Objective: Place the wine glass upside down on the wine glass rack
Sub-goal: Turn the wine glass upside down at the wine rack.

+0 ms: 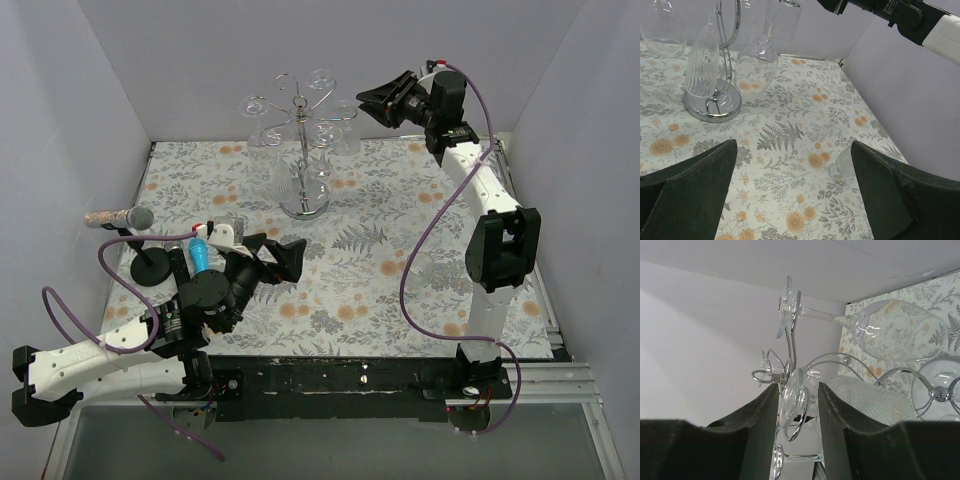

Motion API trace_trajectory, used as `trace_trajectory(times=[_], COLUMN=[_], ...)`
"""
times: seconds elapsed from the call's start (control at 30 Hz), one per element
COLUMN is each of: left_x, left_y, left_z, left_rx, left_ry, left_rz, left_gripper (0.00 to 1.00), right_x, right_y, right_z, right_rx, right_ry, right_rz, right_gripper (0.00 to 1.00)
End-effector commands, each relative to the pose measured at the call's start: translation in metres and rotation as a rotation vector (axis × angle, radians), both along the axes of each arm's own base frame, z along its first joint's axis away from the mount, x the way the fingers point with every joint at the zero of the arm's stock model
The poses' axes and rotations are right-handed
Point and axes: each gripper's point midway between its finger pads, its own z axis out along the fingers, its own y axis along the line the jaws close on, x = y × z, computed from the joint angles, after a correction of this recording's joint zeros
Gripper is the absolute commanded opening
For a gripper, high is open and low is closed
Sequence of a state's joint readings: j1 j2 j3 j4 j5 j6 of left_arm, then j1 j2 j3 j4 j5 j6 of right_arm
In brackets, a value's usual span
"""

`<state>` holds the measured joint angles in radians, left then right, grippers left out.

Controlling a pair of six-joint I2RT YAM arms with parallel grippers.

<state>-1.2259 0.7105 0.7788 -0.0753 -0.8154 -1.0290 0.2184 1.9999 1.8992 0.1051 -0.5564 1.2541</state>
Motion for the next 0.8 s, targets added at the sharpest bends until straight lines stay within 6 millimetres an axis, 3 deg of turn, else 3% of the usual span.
trace_trajectory(times=[0.0,0.4,0.6,0.77], left_x=[-0.002,-0.005,-0.007,-0.010], left_y=[0.004,0.012,0.022,0.032], left_z=[0.015,0.027,0.045,0.065], left_rx=[-0.039,-0.064,-0.054,-0.055], left_ry=[-0.015,-0.018,-0.016,-0.024], left_rz=[-0.004,-0.003,0.005,0.004], left_gripper=[0.98,0.98,0.98,0.98], right_x=[-0.007,-0.010,-0.026,-0.057], right_y=[-0.016,-0.048,-0.065,-0.071], right_z=[0.047,0.049,0.050,0.045], right_rx=[-0.031,-0.131,-0.239,-0.344], right_ry=[-0.149,-0.227,-0.326,-0.546], right_rz=[-0.053,-0.113,-0.123,0.000], right_gripper=[0.45,0.47,0.53,0.57])
